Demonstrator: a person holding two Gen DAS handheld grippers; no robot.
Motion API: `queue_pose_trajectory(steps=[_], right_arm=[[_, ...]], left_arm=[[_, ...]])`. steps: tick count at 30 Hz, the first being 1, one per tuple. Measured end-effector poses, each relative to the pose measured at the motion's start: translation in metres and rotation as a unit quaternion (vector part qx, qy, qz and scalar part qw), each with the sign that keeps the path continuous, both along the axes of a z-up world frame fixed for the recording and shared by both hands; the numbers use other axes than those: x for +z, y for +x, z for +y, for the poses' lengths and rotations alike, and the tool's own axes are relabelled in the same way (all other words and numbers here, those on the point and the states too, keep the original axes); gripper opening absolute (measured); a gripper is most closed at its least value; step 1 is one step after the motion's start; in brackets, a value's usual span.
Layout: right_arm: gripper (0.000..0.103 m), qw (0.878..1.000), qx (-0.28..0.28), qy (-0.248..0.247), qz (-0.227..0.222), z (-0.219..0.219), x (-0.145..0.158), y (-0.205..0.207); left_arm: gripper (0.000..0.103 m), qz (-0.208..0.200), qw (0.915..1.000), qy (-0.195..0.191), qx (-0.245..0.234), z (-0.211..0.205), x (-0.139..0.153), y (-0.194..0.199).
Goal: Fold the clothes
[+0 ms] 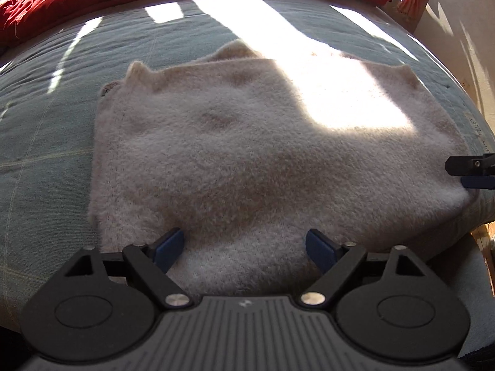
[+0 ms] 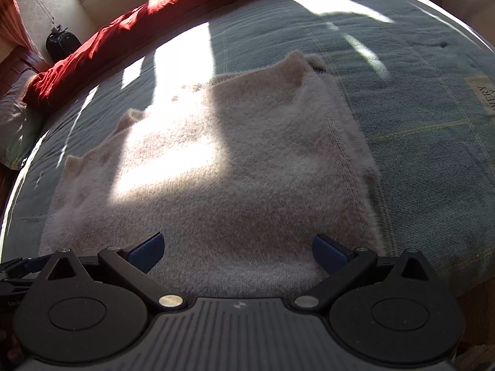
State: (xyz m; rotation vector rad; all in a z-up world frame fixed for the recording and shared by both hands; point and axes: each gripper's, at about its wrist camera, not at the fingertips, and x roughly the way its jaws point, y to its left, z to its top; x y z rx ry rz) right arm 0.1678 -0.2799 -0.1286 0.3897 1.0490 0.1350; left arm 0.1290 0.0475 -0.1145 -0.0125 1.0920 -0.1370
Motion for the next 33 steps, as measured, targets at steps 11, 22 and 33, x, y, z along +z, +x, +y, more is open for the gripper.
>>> queue_pose_trajectory(steps=[11, 22, 33], right_arm=[[0.103, 0.986, 0.031, 0.161, 0.012, 0.016, 0.005, 0.014], [0.103, 0.989, 0.004, 0.15, 0.012, -0.004, 0.007, 0.01], [0.103, 0.988, -0.002, 0.151, 0.018, -0.011, 0.007, 0.008]], left_arm=[[0.089, 0.009, 0.9998, 0.003, -0.017, 0.003, 0.008, -0.008], [0.084, -0.037, 0.9985, -0.025, 0.031, 0.051, 0.037, -0.018], [0.043, 0.04, 0.99, -0.106, 0.084, 0.111, 0.003, 0.003]])
